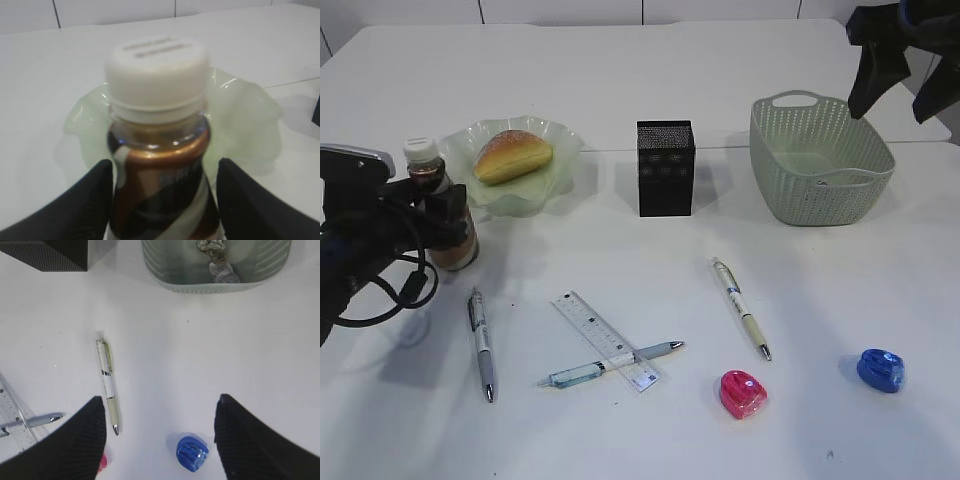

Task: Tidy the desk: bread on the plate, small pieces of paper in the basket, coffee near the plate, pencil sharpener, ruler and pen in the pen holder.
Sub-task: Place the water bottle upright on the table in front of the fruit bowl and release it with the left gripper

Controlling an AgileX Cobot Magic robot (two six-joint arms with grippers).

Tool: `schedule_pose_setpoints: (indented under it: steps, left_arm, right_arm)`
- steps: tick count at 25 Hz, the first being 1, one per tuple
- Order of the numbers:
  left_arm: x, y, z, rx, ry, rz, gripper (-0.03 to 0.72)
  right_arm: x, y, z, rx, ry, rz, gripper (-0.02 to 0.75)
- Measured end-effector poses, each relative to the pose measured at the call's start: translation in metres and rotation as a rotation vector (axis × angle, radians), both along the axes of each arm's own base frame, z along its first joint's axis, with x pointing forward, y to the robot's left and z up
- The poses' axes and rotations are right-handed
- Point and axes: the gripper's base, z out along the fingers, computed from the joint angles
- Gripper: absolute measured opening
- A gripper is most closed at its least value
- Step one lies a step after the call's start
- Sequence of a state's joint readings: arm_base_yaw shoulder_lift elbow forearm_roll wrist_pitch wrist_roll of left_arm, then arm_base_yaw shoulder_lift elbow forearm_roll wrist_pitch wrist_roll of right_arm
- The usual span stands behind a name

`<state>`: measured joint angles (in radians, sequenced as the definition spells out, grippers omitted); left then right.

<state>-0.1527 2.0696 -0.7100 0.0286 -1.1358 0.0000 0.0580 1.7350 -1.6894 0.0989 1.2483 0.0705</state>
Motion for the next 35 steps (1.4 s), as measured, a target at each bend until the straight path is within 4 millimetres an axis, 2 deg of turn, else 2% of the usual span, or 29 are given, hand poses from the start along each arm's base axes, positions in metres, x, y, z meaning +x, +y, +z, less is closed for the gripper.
schedule_pose_setpoints:
  steps: [10,19,27,35]
  left_arm:
    - [0.000,0.000,0.003,-0.002,-0.013,0.000,0.473]
    - [-0.001,0.000,0.049,0.009,-0.129,0.000,0.473]
    - [-0.007,0.001,0.072,0.039,-0.080,-0.001,0.474]
    - [-0.019,0.003,0.111,0.047,-0.082,-0.003,0.474]
  right_arm:
    - [0.000,0.000,0.000,0.000,0.000,0.000,0.530]
    - [0.000,0.000,0.000,0.000,0.000,0.000,0.530]
    - [0.000,0.000,0.000,0.000,0.000,0.000,0.530]
    - [0.000,0.000,0.000,0.000,0.000,0.000,0.530]
